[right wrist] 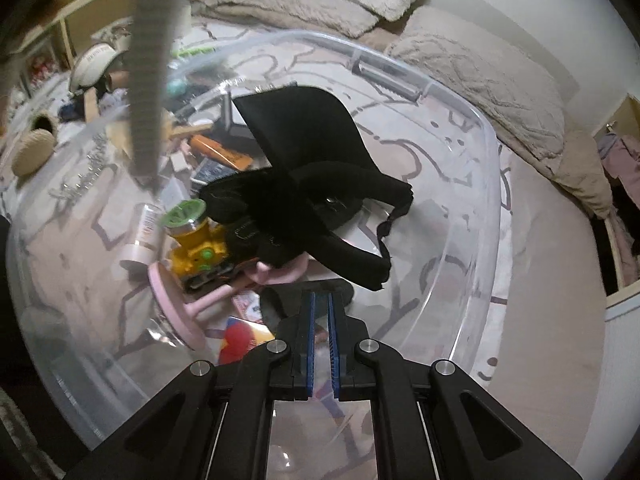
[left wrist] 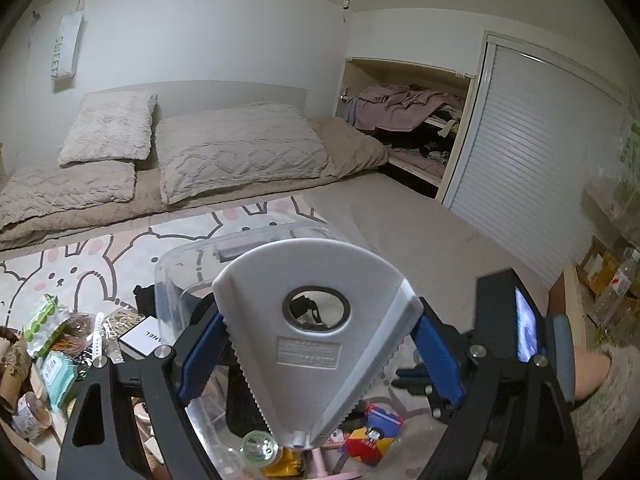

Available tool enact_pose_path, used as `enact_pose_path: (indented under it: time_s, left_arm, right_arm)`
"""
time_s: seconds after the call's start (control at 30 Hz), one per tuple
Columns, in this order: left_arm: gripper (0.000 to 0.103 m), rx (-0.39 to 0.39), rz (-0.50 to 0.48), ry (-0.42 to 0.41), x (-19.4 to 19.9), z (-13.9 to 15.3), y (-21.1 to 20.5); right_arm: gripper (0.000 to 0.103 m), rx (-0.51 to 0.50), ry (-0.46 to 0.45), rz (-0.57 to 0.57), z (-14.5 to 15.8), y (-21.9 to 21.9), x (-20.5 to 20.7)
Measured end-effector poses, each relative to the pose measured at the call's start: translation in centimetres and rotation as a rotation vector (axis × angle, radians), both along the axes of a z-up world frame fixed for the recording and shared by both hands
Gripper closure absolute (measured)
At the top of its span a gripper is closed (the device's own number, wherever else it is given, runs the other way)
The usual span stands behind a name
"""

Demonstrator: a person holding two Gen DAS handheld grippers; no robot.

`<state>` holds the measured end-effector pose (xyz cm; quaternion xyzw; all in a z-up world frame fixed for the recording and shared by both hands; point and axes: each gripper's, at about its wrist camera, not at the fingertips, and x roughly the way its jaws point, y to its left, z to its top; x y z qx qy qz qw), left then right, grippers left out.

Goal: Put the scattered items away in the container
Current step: 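Lower the white scraper into the container with the left tool while the right tool holds the roller inside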

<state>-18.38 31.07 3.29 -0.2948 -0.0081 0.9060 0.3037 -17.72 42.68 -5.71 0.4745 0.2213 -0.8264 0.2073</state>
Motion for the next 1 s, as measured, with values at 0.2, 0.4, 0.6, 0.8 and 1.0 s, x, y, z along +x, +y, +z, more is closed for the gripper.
enact_pose_path:
  time_s: [0.2, 0.4, 0.6, 0.8, 1.0]
  left_arm:
    - [0.015, 0.032, -0.025, -0.015, -1.9, 0.8, 2.2]
    - [0.015, 0.061, -0.022, -0.097, -5.4, 1.1, 4.5]
    - [0.015, 0.152, 0.024, -0.154, -9.4, 0.2, 5.9]
    - [0.015, 0.221, 0.112, -0.29, -12.8, -3.7, 7.0]
    - [0.015, 0.147, 0.193, -0.4, -13.8, -8.1, 7.7]
  right_arm:
    - [0.098, -0.097, 0.029, 0.013, 0.4, 1.2, 0.9]
    - [0.098, -0.15, 0.059, 0.019, 0.7, 1.9, 1.3]
    - [0.098, -0.195, 0.097, 0.046, 0.7, 2.5, 2.0]
    - [0.097, -0.211, 0.096, 0.059, 0.8, 2.9, 2.0]
    - [0.097, -0.214, 0.095, 0.061, 1.0, 3.0, 2.1]
